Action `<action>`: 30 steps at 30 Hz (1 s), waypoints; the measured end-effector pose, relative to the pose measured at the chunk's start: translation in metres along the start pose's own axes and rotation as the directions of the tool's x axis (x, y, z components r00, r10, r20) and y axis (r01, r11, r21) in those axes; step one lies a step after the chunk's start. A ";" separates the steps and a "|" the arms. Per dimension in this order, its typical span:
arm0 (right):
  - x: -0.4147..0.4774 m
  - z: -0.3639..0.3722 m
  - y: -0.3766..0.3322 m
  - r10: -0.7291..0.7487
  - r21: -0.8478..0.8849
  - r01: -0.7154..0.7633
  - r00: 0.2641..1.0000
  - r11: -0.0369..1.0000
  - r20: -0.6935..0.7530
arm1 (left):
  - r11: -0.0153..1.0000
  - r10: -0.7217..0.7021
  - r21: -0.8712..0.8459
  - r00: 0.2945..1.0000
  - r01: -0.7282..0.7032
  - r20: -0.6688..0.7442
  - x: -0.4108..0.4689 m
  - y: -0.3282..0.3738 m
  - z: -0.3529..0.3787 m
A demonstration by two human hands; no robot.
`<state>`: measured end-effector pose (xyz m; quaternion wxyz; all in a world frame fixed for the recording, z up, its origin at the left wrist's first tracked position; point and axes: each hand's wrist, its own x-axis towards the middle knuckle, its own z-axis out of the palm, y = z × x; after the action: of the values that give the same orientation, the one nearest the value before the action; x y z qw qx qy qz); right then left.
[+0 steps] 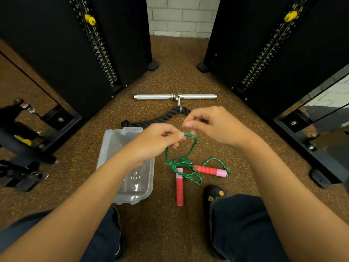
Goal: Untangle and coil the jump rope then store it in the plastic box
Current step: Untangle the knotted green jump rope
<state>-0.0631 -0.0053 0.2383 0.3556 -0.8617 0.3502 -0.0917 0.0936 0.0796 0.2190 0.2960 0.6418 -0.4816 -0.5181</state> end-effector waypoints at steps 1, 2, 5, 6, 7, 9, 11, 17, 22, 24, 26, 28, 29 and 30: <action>-0.001 -0.005 0.003 0.023 0.027 -0.022 1.000 0.999 -0.007 | 1.000 0.005 -0.008 1.000 -0.005 -0.001 0.000 0.000 0.000; -0.001 -0.009 0.006 0.037 0.074 -0.038 0.999 0.996 0.010 | 1.000 0.012 -0.010 1.000 -0.012 -0.010 0.001 -0.001 -0.001; -0.001 -0.006 0.006 0.034 0.024 -0.038 0.991 0.999 0.133 | 0.998 0.047 -0.048 0.999 -0.048 -0.022 0.001 -0.001 -0.004; 0.000 0.000 0.006 0.030 -0.042 -0.024 0.987 0.999 0.156 | 0.996 0.061 -0.071 0.998 -0.062 -0.015 0.002 0.000 -0.004; 0.001 0.005 0.005 0.030 -0.068 -0.021 0.989 0.997 0.145 | 0.993 0.073 -0.093 0.997 -0.074 -0.012 0.002 0.000 -0.005; 0.002 0.005 0.002 -0.009 -0.020 0.010 0.999 1.000 0.046 | 0.990 0.075 -0.120 0.997 -0.077 -0.018 0.002 0.000 -0.005; 0.004 -0.004 0.003 -0.016 0.098 0.026 0.995 0.995 -0.100 | 0.994 0.055 -0.095 0.998 -0.055 0.002 0.002 -0.001 -0.006; 0.000 -0.038 0.024 0.420 0.616 0.012 0.722 0.787 -0.550 | 0.981 -0.103 0.185 0.961 0.056 0.257 -0.001 -0.019 0.001; 0.002 -0.033 0.041 0.545 0.543 -0.197 0.575 0.816 -0.610 | 0.997 -0.059 0.055 0.983 0.050 0.173 0.006 -0.018 0.002; 0.005 -0.021 0.040 0.495 0.326 -0.372 0.658 0.869 -0.567 | 1.000 -0.015 -0.024 0.994 0.018 0.111 0.007 -0.013 0.000; 0.006 -0.007 0.031 0.437 0.175 -0.402 0.786 0.898 -0.438 | 0.995 0.014 -0.102 0.999 -0.009 0.050 0.007 -0.008 -0.002; 0.004 0.001 0.016 0.314 0.068 -0.306 0.929 0.950 -0.198 | 0.981 0.031 -0.192 0.999 -0.028 0.009 0.007 -0.004 -0.005; 0.002 0.003 0.011 0.254 -0.022 -0.254 0.967 0.967 -0.008 | 0.971 0.038 -0.234 0.999 -0.038 -0.002 0.006 -0.002 -0.006; 0.000 0.004 0.007 0.225 -0.118 -0.205 0.954 0.972 0.197 | 0.960 0.045 -0.275 0.999 -0.046 -0.011 0.006 -0.001 -0.007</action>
<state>-0.0650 -0.0067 0.2301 0.3564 -0.8393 0.4067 0.0554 0.1010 0.0735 0.2178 0.3955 0.5844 -0.4189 -0.5715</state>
